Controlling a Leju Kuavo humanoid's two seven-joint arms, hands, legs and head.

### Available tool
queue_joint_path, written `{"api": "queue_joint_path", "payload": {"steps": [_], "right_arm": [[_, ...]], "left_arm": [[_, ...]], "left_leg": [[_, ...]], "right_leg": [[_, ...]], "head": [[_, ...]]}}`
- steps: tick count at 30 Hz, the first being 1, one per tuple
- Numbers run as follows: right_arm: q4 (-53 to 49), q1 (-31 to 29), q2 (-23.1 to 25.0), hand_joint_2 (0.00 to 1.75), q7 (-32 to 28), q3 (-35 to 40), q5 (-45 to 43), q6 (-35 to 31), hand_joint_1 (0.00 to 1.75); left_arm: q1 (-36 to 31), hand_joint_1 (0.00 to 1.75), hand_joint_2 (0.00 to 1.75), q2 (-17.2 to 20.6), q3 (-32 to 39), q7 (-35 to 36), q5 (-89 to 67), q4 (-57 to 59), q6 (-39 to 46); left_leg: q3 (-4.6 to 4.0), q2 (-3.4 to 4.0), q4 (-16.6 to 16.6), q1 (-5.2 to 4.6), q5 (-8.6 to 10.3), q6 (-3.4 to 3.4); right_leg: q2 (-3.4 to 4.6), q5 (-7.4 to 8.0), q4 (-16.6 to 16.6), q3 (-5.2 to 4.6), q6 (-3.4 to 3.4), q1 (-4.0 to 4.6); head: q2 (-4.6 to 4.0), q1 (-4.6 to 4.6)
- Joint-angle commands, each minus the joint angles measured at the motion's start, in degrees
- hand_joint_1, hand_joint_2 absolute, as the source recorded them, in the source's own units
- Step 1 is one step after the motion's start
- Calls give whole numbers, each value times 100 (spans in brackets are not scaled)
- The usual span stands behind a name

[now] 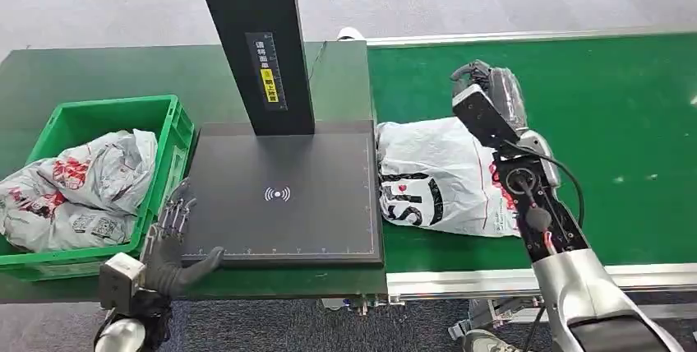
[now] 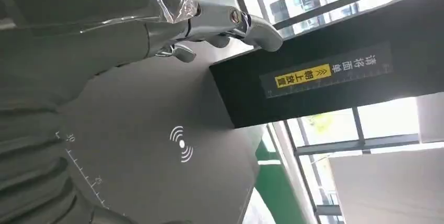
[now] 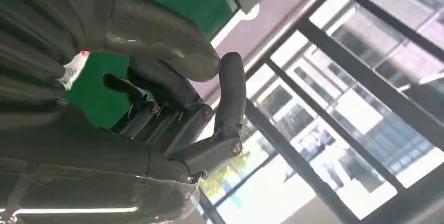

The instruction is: Moved the parcel from conveyor to table for the left to box.

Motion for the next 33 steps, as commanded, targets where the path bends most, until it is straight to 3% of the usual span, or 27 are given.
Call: {"api": "queue_joint_path", "payload": {"steps": [1,8,17,29,33], "right_arm": [[-225,-57,87,175,-44,-14,127,-166,175],[-216,-57,96,175,-56,47,173,-176,175],[-642,185,163,175,-62,1039,1022,-205,175],[-667,167,155,175,-26,1055,1047,-218,175],[-524,-92,258,175,1,1290,1091,-129,175]], "left_arm": [[-315,0,175,-12,-55,-44,13,534,-28],[-331,0,175,-10,-53,-52,23,549,-38],[-298,0,175,-52,-60,-123,-1,609,-80],[-304,0,175,-56,-60,-124,-3,613,-79],[-308,0,175,-77,-52,-136,-29,599,-69]], "left_leg": [[7,-5,-4,-1,0,13],[11,-6,-7,-2,0,15],[12,3,-7,-1,-1,10],[11,-5,-8,-2,0,14],[15,2,-9,-1,-2,18]], "right_leg": [[-8,-1,-3,7,-16,3],[-10,-1,-7,12,-17,3],[-1,-1,-6,9,-13,2],[-9,-2,-7,12,-17,3],[-3,0,-7,11,-23,5]], "head": [[0,0],[0,2],[0,0],[0,2],[0,0]]}}
